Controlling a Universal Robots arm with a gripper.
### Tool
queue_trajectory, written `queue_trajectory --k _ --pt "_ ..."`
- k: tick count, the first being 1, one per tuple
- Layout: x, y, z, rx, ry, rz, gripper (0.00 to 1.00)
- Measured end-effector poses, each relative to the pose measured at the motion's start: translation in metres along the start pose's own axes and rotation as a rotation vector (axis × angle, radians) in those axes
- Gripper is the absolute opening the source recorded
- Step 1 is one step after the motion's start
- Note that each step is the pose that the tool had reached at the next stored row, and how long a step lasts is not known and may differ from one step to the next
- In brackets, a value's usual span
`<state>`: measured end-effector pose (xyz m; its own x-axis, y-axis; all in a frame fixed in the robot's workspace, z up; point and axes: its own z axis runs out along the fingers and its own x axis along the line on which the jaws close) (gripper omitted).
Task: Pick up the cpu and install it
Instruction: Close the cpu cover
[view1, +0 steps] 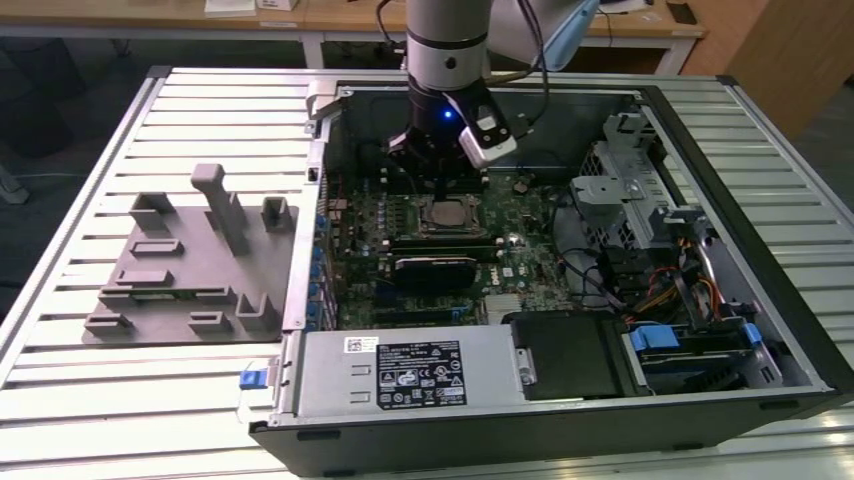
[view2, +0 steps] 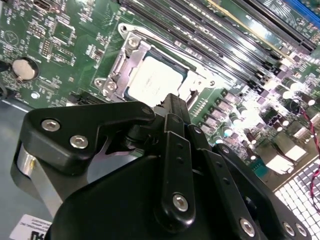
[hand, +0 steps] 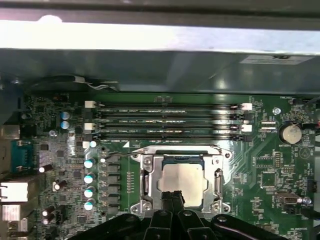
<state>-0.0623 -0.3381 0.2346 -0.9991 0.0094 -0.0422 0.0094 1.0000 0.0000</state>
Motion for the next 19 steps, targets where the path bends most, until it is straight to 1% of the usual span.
queue_trajectory --k 6,11,15,19 --pt "-0.0092 0.0001 0.0004 0.0001 0.0001 0.0 0.11" --pt "-0.0152 0.0001 0.0007 0.0 0.0 0.0 0.11" --pt "-0.0159 0.0002 0.0005 0.0 0.0 0.0 0.11" --pt "-0.0161 0.0001 -0.0033 0.0001 0.0001 0.0 0.11"
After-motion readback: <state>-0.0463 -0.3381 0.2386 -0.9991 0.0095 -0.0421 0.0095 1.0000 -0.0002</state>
